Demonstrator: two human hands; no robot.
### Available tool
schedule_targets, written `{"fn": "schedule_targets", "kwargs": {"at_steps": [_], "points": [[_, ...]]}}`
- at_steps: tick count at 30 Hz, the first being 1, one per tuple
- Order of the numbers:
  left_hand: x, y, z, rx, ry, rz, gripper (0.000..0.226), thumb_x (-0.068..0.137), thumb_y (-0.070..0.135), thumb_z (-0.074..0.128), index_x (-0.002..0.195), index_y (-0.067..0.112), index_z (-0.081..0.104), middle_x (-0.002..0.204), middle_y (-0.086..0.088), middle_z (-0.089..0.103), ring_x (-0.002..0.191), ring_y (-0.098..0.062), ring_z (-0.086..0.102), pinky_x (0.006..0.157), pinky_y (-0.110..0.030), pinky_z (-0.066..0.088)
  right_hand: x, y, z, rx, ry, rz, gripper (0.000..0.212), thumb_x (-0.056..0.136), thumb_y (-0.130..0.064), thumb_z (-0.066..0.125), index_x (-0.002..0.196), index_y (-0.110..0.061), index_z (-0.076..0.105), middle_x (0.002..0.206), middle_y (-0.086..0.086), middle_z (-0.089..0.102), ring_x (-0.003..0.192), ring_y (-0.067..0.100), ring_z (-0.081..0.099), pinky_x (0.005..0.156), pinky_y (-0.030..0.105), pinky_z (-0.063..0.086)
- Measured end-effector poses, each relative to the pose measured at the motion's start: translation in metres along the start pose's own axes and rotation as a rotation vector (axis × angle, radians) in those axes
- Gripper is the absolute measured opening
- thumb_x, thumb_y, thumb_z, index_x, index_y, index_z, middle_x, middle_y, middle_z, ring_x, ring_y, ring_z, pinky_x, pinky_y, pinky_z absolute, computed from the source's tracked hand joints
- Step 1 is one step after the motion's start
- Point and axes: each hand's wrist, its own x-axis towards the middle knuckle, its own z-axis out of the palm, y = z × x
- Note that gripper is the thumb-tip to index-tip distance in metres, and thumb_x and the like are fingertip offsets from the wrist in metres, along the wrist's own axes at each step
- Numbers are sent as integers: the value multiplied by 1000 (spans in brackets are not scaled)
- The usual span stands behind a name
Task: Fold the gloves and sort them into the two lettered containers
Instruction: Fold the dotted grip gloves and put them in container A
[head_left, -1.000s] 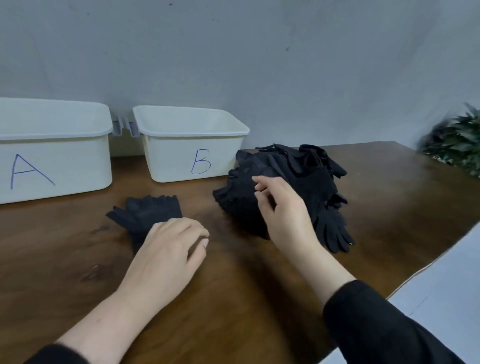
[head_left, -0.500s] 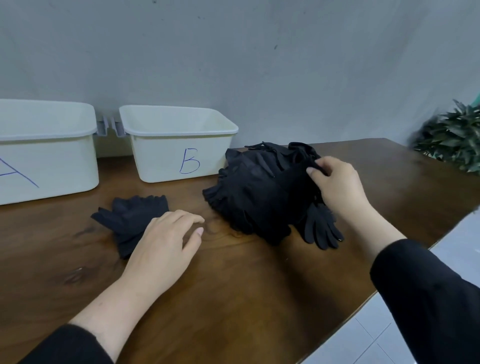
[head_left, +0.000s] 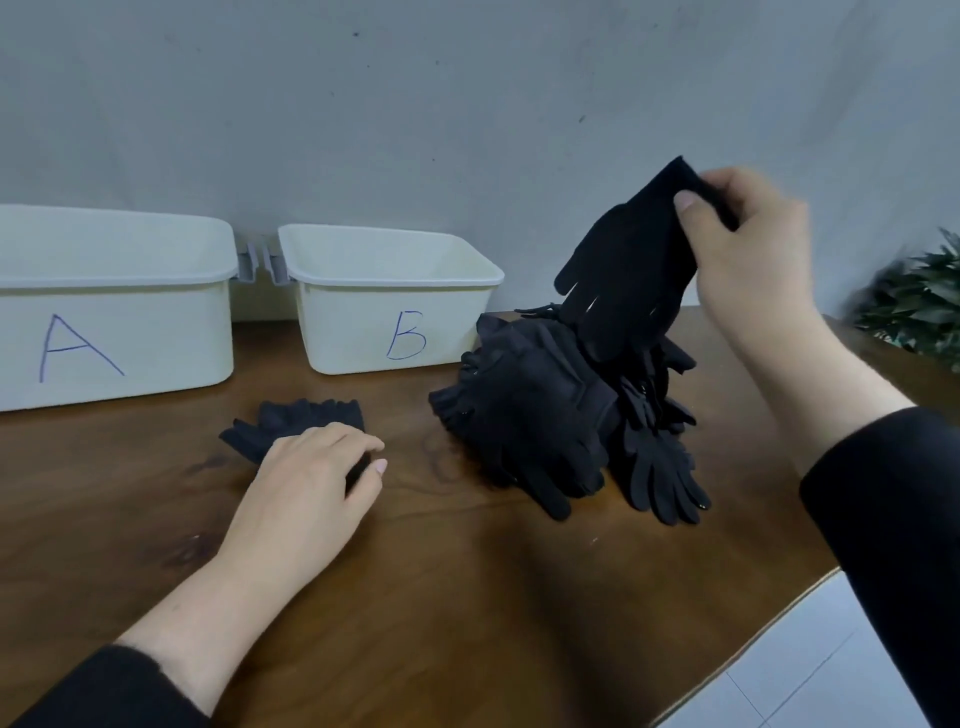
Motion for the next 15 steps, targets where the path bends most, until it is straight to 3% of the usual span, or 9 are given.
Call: {"fn": "schedule_targets", "kwargs": {"at_steps": [3,5,8,11,13,15], "points": [[-6,-22,-4,66,-195,-51,51,100,51,42,146,30,46,154,12,40,143,-8,34,118,-29,22,2,-24,4,63,-5,-4,10,95,-29,60,99,-27,69,85,-15,69,77,-1,62,72,23,50],[-11,-32,-6,108,-268,-51,54,102,52,35,152,32,34,160,13,26,148,-5,20,120,-25,12,-2,-39,11,115,-59,30,10,93,-30,62,96,-28,71,84,-13,71,77,5,64,74,33,54],[-17,-44,-13,133,-232,-102,50,104,49,33,151,33,36,160,13,27,148,-4,21,119,-25,14,-17,-52,34,182,-247,118,9,93,-27,65,100,-28,71,84,-7,75,73,11,67,73,39,55],[-28,-62,-26,173,-198,-178,51,103,51,34,149,31,42,159,11,32,147,-6,25,119,-29,19,-43,-62,69,134,-479,213,25,96,-19,60,116,-36,59,86,12,71,65,21,66,65,45,55],[-38,-77,-39,208,-181,-255,51,102,54,35,146,31,47,157,11,36,146,-7,28,118,-32,24,-63,-67,94,131,-607,241,31,97,-15,54,112,-42,55,91,20,66,70,28,72,79,59,58],[-47,-91,-53,239,-157,-325,51,101,55,35,143,30,51,155,11,39,145,-8,31,117,-34,28,-79,-73,120,211,-667,270,31,97,-9,50,103,-37,62,93,19,67,78,31,75,84,61,58]]}}
